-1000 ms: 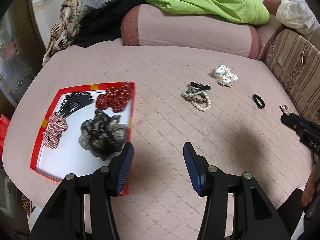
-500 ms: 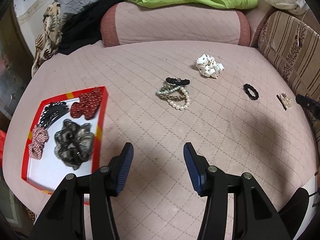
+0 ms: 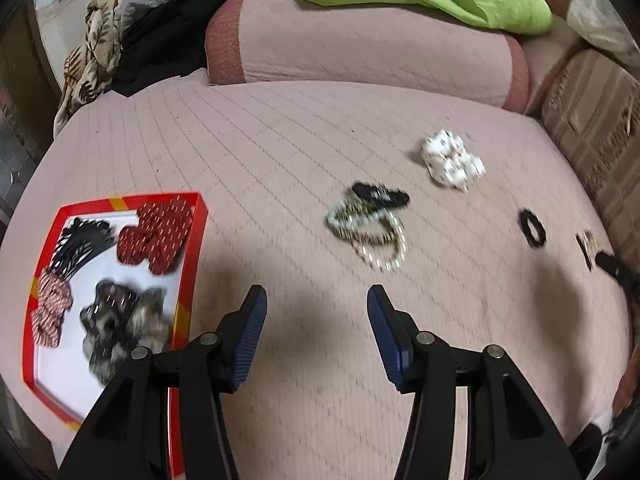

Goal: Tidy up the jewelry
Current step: 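Move both tools back toward the remaining accessories on the sofa, then grasp the white dotted scrunchie with the left tool while the right tool grasps the black hair tie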

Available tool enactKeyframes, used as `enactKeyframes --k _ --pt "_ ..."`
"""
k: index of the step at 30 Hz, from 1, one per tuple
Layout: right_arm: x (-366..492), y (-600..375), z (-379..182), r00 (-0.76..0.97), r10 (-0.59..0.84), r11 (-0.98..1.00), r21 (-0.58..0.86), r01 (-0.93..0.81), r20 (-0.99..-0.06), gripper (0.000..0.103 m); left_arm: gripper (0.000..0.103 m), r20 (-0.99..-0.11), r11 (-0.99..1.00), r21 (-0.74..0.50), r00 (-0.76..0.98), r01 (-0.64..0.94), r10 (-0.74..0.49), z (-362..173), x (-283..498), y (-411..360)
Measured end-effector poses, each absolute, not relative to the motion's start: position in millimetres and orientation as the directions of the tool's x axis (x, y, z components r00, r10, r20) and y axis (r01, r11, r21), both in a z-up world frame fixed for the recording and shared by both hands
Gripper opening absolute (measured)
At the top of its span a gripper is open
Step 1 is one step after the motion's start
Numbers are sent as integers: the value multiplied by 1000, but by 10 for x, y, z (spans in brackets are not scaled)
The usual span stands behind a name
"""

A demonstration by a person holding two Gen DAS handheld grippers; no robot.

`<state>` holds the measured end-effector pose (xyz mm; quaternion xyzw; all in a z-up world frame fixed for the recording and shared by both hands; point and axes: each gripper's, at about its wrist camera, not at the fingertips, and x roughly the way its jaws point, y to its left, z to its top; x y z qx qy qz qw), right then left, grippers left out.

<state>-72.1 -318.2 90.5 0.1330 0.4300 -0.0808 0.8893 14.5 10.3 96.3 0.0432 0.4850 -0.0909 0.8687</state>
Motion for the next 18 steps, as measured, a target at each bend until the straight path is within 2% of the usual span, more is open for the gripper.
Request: enactKeyframes --k 9,18 --pt "-420 -3187 681 613 7 944 207 256 -790 59 51 -866 970 -73 467 230 -176 730 692 -14" --pt "63 -2944 645 643 98 938 286 194 -760 60 51 -864 948 -204 410 244 -291 649 1199 -265"
